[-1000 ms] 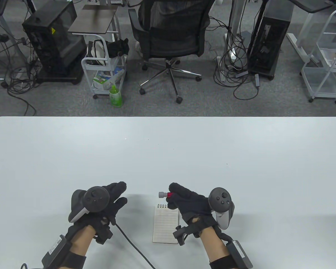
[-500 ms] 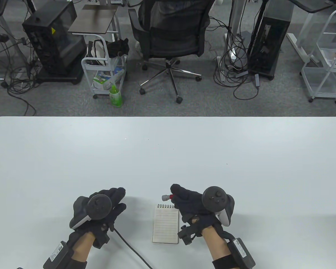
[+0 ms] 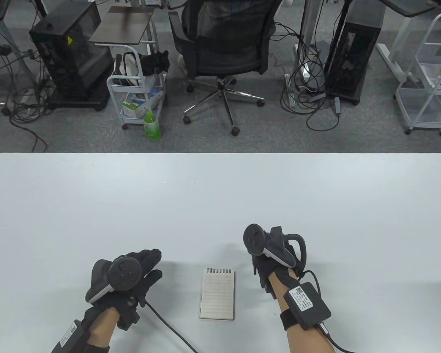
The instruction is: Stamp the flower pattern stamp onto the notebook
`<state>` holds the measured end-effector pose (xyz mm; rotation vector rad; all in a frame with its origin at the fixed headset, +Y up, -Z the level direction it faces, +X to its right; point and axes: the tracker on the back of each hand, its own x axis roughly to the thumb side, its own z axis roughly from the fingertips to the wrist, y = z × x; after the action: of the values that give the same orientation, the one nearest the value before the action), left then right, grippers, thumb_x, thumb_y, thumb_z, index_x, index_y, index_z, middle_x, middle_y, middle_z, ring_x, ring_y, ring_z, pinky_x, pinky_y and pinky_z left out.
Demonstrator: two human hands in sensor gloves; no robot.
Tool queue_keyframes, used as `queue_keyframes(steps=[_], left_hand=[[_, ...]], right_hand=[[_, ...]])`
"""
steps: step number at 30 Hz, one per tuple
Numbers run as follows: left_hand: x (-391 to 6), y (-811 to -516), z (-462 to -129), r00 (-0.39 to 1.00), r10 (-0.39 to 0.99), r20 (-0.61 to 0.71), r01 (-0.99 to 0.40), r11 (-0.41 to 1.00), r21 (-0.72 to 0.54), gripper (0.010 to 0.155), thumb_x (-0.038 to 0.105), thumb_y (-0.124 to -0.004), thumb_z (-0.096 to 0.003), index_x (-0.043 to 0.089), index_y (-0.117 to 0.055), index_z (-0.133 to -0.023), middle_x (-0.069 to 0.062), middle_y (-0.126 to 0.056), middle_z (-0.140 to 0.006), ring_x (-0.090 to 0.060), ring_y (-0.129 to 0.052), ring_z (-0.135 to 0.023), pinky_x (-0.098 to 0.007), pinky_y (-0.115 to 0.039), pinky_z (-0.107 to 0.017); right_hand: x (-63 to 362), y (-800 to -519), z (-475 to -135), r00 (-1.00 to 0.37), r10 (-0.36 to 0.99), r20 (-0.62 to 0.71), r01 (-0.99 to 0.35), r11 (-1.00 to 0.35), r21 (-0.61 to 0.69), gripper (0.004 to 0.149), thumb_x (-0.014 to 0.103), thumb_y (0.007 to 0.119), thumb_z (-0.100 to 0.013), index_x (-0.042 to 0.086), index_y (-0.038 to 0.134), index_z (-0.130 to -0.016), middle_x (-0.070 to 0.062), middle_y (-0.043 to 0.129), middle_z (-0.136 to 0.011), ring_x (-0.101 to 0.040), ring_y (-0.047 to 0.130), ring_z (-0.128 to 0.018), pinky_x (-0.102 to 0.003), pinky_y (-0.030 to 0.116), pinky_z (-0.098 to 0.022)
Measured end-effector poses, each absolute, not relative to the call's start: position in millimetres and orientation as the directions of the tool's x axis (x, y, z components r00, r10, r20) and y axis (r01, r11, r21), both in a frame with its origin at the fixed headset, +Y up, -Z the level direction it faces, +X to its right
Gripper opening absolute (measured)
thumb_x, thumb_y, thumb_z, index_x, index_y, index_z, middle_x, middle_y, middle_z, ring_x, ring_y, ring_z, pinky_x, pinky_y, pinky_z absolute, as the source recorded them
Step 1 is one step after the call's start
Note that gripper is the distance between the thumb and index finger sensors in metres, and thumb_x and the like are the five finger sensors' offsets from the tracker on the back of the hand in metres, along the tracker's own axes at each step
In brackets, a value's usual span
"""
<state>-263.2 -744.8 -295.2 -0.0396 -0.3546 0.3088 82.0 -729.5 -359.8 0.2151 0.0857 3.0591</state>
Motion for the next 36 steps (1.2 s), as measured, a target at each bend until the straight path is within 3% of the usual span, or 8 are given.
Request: queue_keyframes(steps=[13, 22, 29, 36], left_hand=[[-268.8, -747.2, -298.8, 0.883, 0.339, 0.324, -0.320, 0.941, -0.110, 0.065, 0.045, -0.075, -0.0424, 0.015, -0.067, -0.099, -0.019, -0.076, -0.099, -0.048, -0.079, -0.086, -0.073, -0.052, -0.062], [-269.2, -746.8, -298.6, 0.883, 0.339, 0.324, -0.322, 0.941, -0.106, 0.065, 0.045, -0.075, -0.0423, 0.015, -0.066, -0.100, -0.019, -0.076, -0.098, -0.048, -0.080, -0.085, -0.073, -0.053, -0.062], [-273.7, -744.6, -298.5, 0.884, 0.345, 0.317, -0.330, 0.939, -0.102, 0.065, 0.045, -0.075, -0.0423, 0.015, -0.066, -0.099, -0.019, -0.076, -0.098, -0.048, -0.080, -0.085, -0.073, -0.053, -0.062], [-275.7, -733.8, -295.6, 0.894, 0.302, 0.332, -0.299, 0.952, -0.061, 0.065, 0.046, -0.075, -0.0424, 0.015, -0.067, -0.099, -0.019, -0.076, -0.099, -0.047, -0.080, -0.085, -0.072, -0.054, -0.062]], right_hand=[[74.4, -750.3, -369.5, -0.992, 0.016, 0.128, 0.000, -0.992, 0.128, 0.048, 0.029, 0.086, -0.040, 0.017, 0.082, -0.087, -0.016, 0.094, -0.068, -0.032, 0.105, -0.047, -0.057, 0.078, -0.049], [72.2, -747.4, -370.6, -0.993, -0.003, 0.118, 0.022, -0.988, 0.154, 0.055, 0.034, 0.085, -0.040, 0.018, 0.077, -0.092, -0.016, 0.092, -0.073, -0.035, 0.104, -0.052, -0.058, 0.076, -0.051], [86.4, -732.9, -364.5, -0.994, 0.012, 0.105, 0.005, -0.988, 0.157, 0.064, 0.040, 0.085, -0.039, 0.018, 0.069, -0.097, -0.017, 0.086, -0.082, -0.038, 0.100, -0.062, -0.059, 0.073, -0.055], [107.6, -723.7, -335.0, -0.987, 0.074, 0.141, -0.065, -0.996, 0.068, 0.074, 0.046, 0.081, -0.039, 0.017, 0.056, -0.103, -0.021, 0.067, -0.097, -0.044, 0.084, -0.083, -0.061, 0.066, -0.061]])
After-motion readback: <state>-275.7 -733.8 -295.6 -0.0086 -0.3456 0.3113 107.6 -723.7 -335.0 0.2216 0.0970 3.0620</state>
